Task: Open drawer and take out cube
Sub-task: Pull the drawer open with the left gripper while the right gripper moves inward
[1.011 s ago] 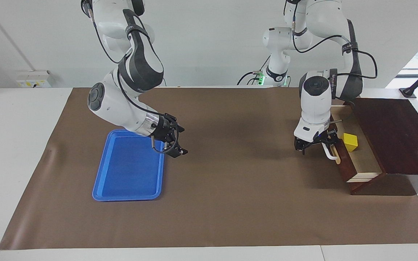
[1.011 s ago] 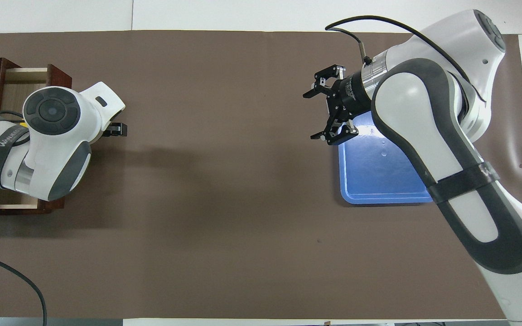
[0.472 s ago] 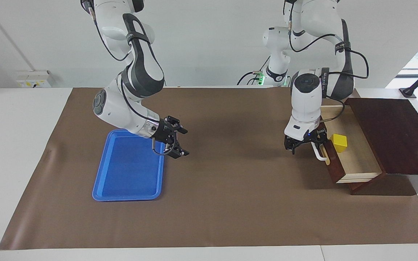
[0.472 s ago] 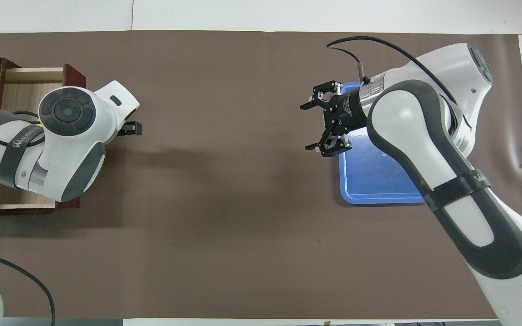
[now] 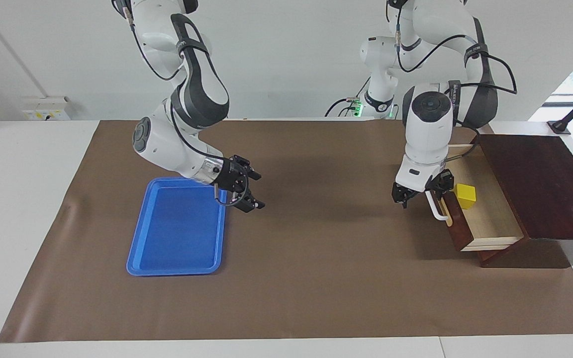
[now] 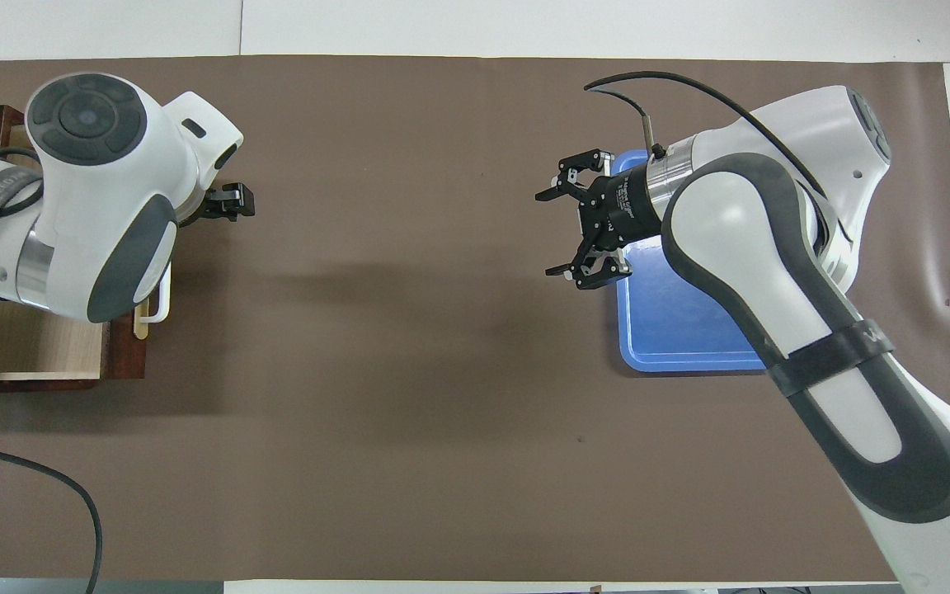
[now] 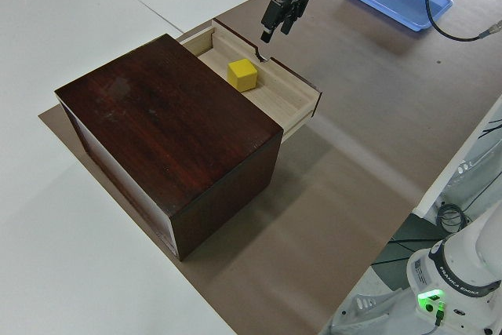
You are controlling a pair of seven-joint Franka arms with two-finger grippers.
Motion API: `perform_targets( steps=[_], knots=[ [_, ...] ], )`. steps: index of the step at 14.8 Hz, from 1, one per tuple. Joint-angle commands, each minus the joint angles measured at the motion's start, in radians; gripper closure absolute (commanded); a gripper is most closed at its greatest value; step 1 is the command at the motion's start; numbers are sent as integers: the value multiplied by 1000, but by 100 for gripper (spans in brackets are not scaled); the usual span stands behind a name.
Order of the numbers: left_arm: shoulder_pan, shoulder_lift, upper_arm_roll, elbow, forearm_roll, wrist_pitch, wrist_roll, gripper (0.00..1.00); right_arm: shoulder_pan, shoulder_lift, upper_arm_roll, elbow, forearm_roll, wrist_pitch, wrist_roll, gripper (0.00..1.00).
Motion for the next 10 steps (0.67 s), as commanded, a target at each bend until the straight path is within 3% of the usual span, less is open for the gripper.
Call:
perform_targets(
  steps=[1, 6, 10],
  knots=[
    [-2, 66, 20, 190, -58, -139, -28, 0, -9, -26, 2, -36, 43, 21, -33, 1],
    [151, 32, 49, 219, -196, -152, -81, 0, -35, -13, 2, -2, 69, 6, -50, 5],
    [238, 6, 50, 160, -196, -106, -377, 0, -58, 32, -1, 108, 69, -74, -47, 6]
  ],
)
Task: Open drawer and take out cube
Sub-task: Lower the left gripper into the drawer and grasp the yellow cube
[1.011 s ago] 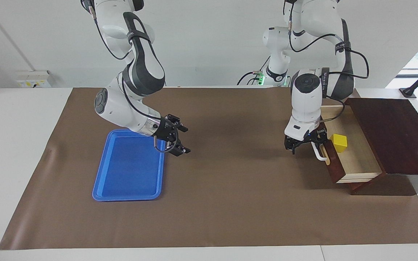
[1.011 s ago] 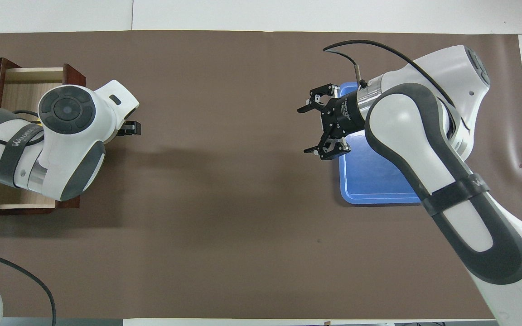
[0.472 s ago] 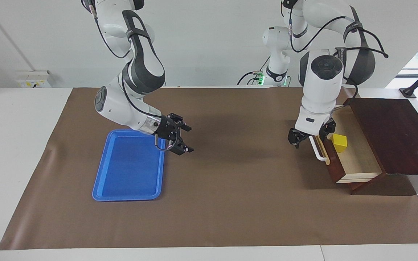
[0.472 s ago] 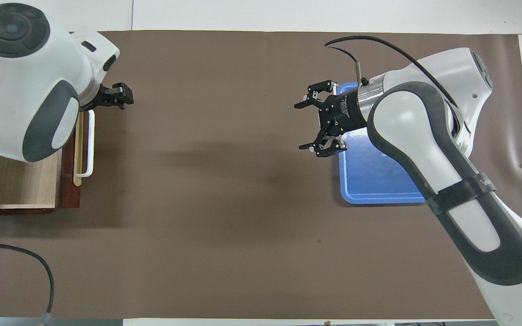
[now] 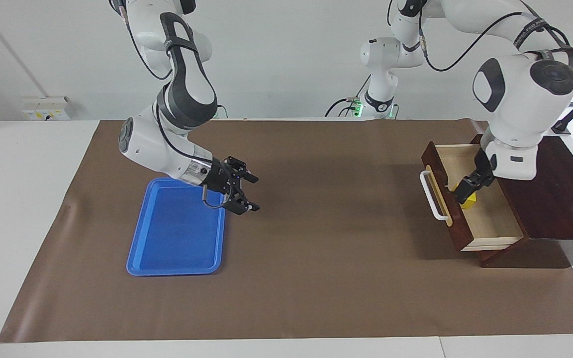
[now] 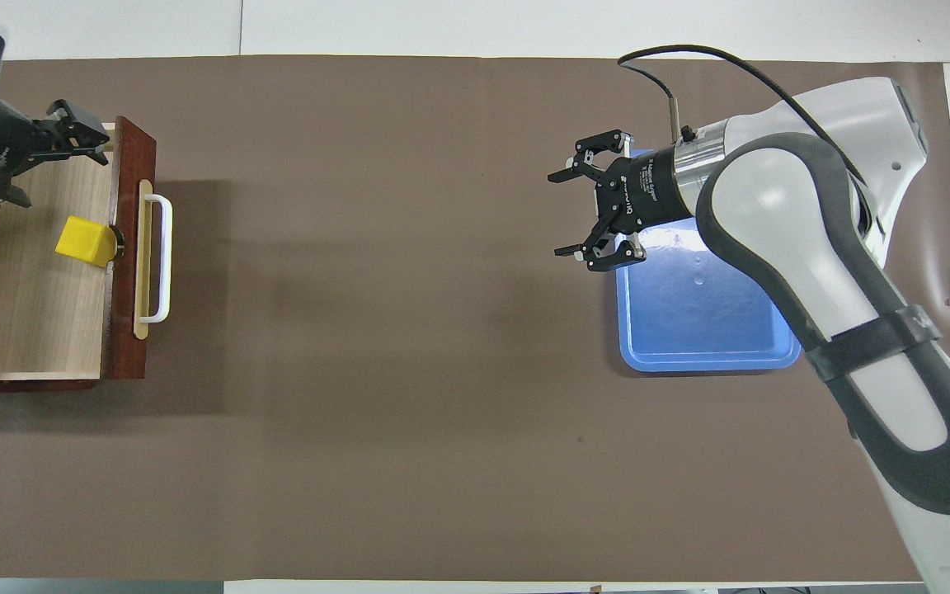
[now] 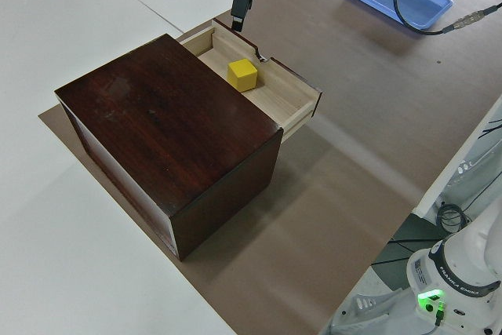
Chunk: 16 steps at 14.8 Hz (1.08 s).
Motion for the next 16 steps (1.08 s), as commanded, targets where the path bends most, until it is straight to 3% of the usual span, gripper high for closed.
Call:
perform_targets(
  steps=[1, 6, 9, 16],
  knots=[
    [48, -36, -6, -69, -13, 40, -244, 0, -31, 35, 4, 78, 24, -67, -23, 6],
    [85, -165, -3, -378, -13, 245, -585, 0, -32, 37, 3, 64, 18, -66, -37, 6],
    [98, -171, -5, -405, -13, 271, -697, 0, -26, 38, 3, 63, 8, -63, -38, 6],
    [52, -167, -6, -442, -11, 279, -698, 0, -25, 38, 3, 52, 7, -61, -52, 6]
  ],
)
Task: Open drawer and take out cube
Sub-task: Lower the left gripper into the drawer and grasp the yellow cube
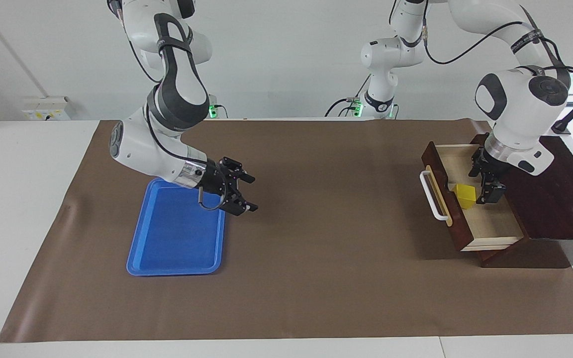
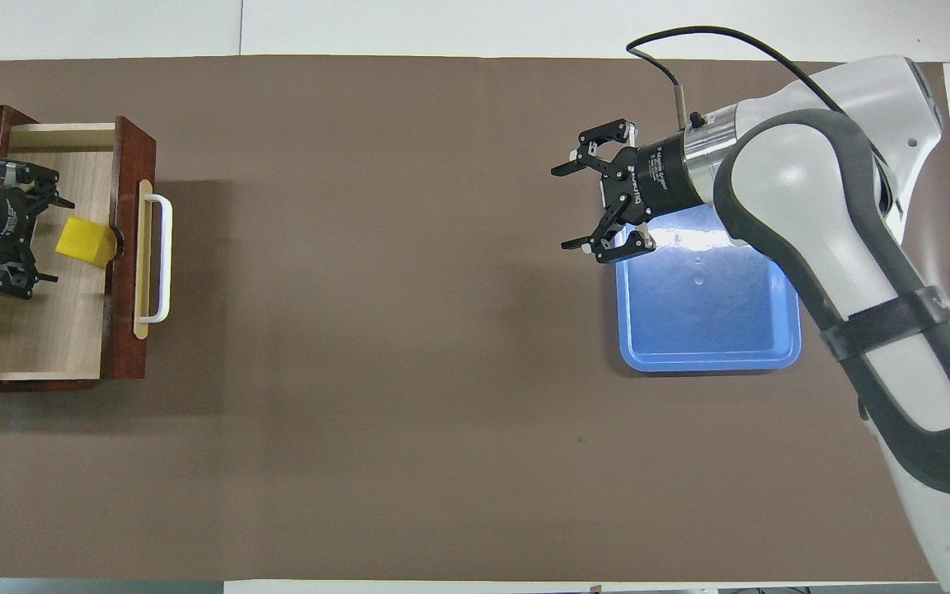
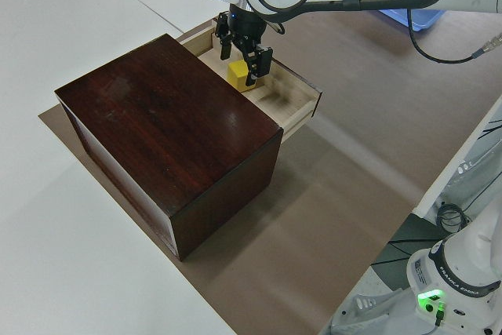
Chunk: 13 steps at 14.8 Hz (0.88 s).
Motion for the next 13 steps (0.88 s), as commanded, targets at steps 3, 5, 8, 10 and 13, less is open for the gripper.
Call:
perform_targets(
  steps=[3, 5, 8, 10, 13],
  knots=[
    [-21, -14, 8, -60, -10, 60, -13, 0, -8, 5, 3, 5, 7, -8, -27, 6],
    [-21, -14, 8, -71, -10, 68, -15, 0, -8, 5, 1, 3, 7, -8, -27, 6],
    [-9, -10, 8, -66, -9, 70, -7, 0, -8, 5, 3, 3, 7, -8, -24, 7],
    [-7, -10, 8, -68, -9, 79, -13, 34, -8, 5, 3, 3, 8, -4, -19, 7],
    [-9, -9, 8, -68, -9, 83, -15, 96, -6, 5, 1, 3, 8, -4, -19, 7]
  ],
)
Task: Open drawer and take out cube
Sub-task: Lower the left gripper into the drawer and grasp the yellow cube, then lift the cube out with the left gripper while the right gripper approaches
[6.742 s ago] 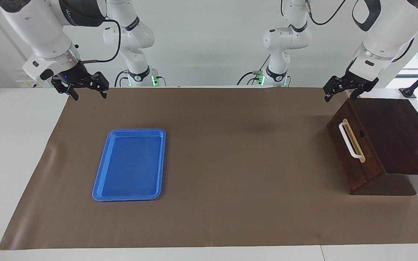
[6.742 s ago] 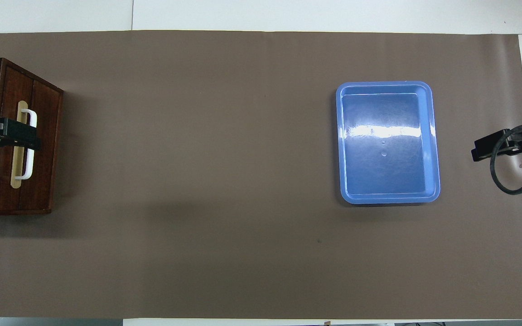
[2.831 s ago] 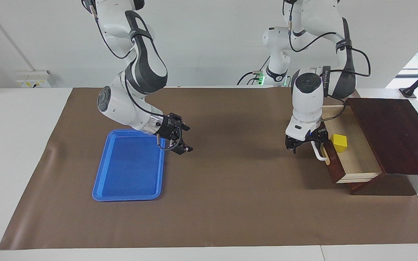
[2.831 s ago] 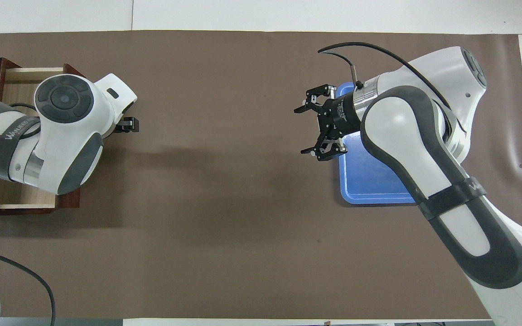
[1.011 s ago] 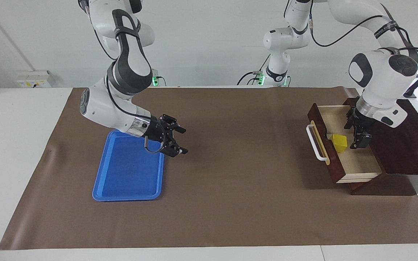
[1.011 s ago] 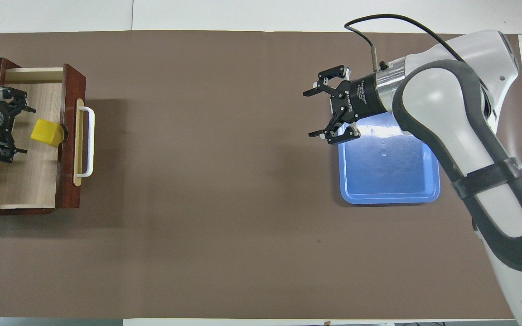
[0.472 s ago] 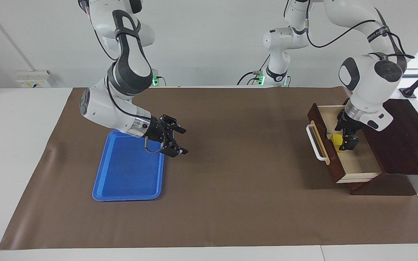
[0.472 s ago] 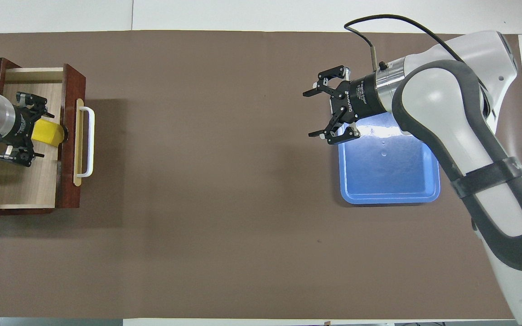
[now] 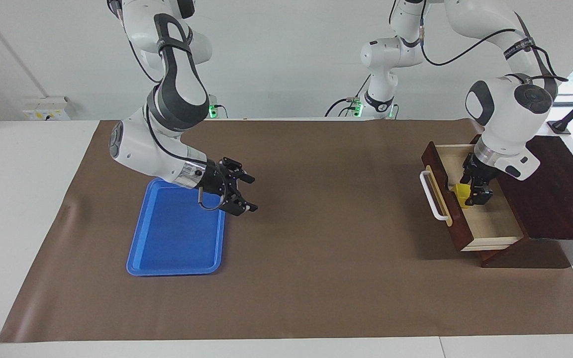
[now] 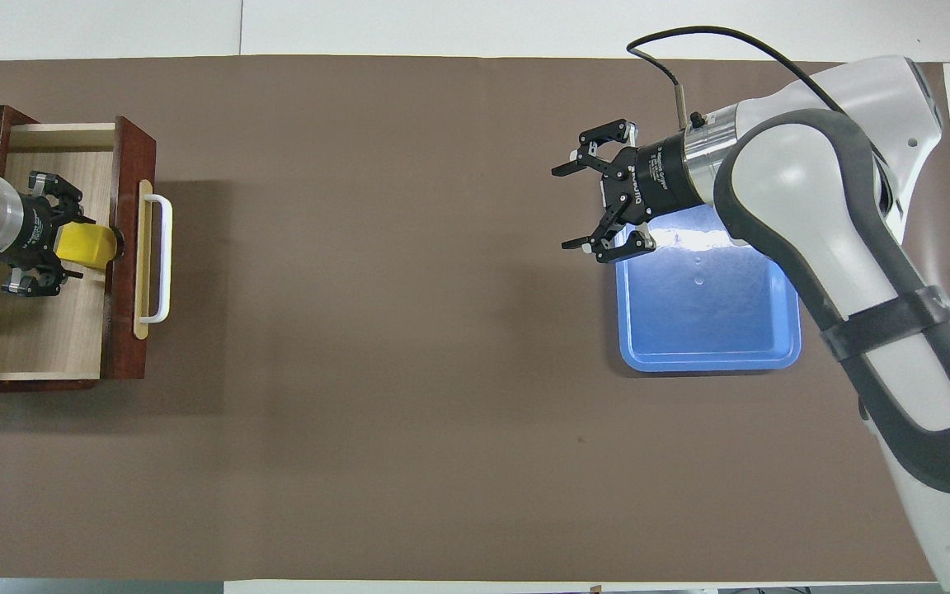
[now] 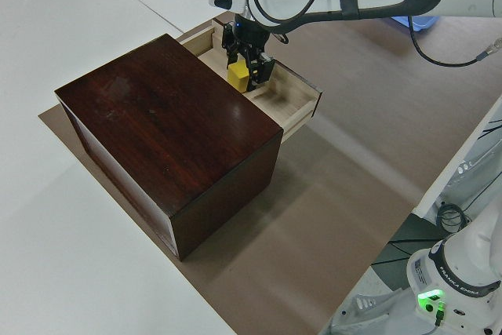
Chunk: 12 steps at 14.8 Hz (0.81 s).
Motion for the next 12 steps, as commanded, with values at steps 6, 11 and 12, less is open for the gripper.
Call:
perform_targets(
  steps=[6, 11, 12],
  knots=[
    [-14, 61, 1, 214, -6, -176, -1, 100, -8, 4, 2, 2, 8, -4, -19, 7],
    [-49, 80, -5, 393, -13, -396, -8, 100, -15, 4, 0, 8, 8, -20, -19, 7],
    [-81, 80, -2, 395, -12, -433, -43, 100, -20, 4, 0, 9, 8, -21, -20, 7]
  ],
)
